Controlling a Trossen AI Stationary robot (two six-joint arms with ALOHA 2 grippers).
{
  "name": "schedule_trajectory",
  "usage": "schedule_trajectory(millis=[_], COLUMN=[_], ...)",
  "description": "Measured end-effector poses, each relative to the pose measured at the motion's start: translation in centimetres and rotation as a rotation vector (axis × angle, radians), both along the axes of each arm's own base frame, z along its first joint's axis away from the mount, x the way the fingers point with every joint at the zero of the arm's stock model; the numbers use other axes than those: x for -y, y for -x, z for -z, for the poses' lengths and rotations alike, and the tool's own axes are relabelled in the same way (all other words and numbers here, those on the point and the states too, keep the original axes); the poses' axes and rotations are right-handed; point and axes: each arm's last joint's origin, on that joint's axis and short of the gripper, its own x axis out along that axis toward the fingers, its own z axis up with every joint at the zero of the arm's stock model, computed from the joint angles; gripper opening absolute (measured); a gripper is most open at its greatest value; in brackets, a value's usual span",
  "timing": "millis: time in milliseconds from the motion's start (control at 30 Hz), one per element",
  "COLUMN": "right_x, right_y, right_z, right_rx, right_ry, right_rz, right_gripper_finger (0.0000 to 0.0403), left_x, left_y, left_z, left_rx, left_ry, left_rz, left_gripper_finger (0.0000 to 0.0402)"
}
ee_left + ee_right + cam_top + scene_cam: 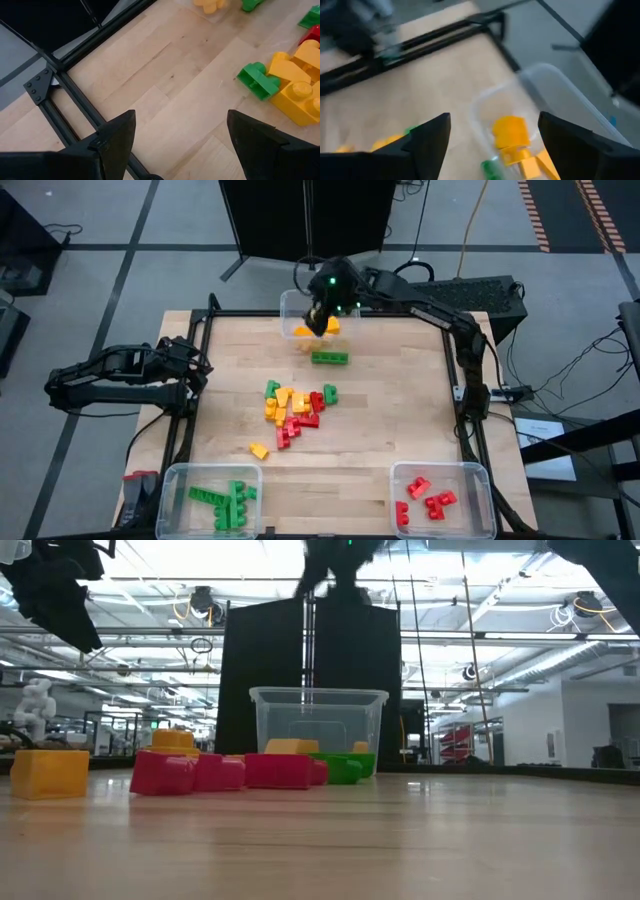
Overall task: Sort blocks
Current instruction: Move the green game piece into the top left of the table
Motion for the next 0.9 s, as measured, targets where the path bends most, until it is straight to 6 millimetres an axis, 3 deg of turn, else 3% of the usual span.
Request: schedule_trajectory(millis=[67,133,233,367,500,700,900], right_x=[-2.5,-4.8,-7.1,-8.5,-8.1,-6.4,-5.0], right_y=[-0.3,-0.3,-0.8,-1.1,-0.2,0.9,1.6], right_z=[-0.5,0.4,4.0,9.9,14.4,18.7,20.5], right_rx=[-0.051,-0.173,-0.395,-0.577,-0.676,-0.711,-0.679], right_ry=[0.058,0.101,0.133,0.093,0.047,0.019,-0.008], right_rz=[-0.080,-0.115,-0.134,-0.176,-0.135,-0.078,0.006], right_gripper_finger=[0.0287,0.0282,0.0276,0.0272,0.0272,0.0272,0.0272], left_x=[0.0,0.0,0.0,0.0,0.0,0.0,0.0], left_y=[0.0,0.0,0.0,0.0,0.1,0.2,0.2], left_z=[0.0,0.0,0.0,0.0,0.1,0.1,0.1], left_rx=[0.000,0.000,-0.001,-0.002,-0.026,-0.035,-0.035], left_ry=[0.000,0.000,0.000,-0.001,-0.007,-0.005,-0.005], left_rz=[0.000,0.000,0.000,0.002,0.015,0.016,0.016], left_gripper_finger=[0.0287,0.0287,0.0287,0.0287,0.0287,0.0287,0.0287])
